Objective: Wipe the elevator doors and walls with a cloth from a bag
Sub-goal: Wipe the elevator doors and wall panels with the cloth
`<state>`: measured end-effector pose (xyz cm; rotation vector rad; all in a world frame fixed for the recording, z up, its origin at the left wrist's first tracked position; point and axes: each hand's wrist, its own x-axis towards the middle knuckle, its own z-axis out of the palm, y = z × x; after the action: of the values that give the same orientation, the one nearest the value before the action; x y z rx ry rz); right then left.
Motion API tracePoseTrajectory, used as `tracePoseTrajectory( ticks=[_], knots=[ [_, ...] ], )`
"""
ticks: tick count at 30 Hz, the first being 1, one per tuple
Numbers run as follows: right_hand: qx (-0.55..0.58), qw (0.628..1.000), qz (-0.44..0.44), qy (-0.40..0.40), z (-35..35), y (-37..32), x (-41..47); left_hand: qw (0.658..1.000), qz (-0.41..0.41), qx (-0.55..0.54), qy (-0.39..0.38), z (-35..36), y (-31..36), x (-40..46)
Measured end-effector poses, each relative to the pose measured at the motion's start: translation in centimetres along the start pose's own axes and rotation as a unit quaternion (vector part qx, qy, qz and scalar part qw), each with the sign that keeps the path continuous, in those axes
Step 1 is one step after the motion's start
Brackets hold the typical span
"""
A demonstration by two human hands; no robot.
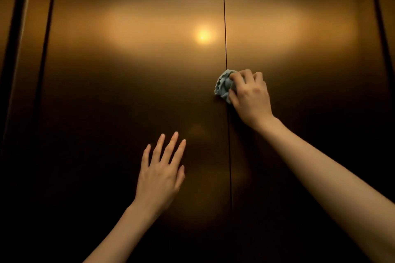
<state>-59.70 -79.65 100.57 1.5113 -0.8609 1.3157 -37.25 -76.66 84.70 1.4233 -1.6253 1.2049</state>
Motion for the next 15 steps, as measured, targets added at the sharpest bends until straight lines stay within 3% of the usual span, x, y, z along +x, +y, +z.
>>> tracePoseTrajectory(
  ticks=[10, 15],
  knots=[
    [-0.018, 0.998, -0.055, 0.013, 0.7, 2.5, 10.2, 0.999, 0.047, -0.027, 0.001, -1.0, -1.2, 1.3],
    [-0.03, 0.999, -0.008, 0.025, 0.7, 2.1, 12.2, 0.999, 0.041, 0.003, -0.008, -1.5, -1.4, 2.7]
  ],
)
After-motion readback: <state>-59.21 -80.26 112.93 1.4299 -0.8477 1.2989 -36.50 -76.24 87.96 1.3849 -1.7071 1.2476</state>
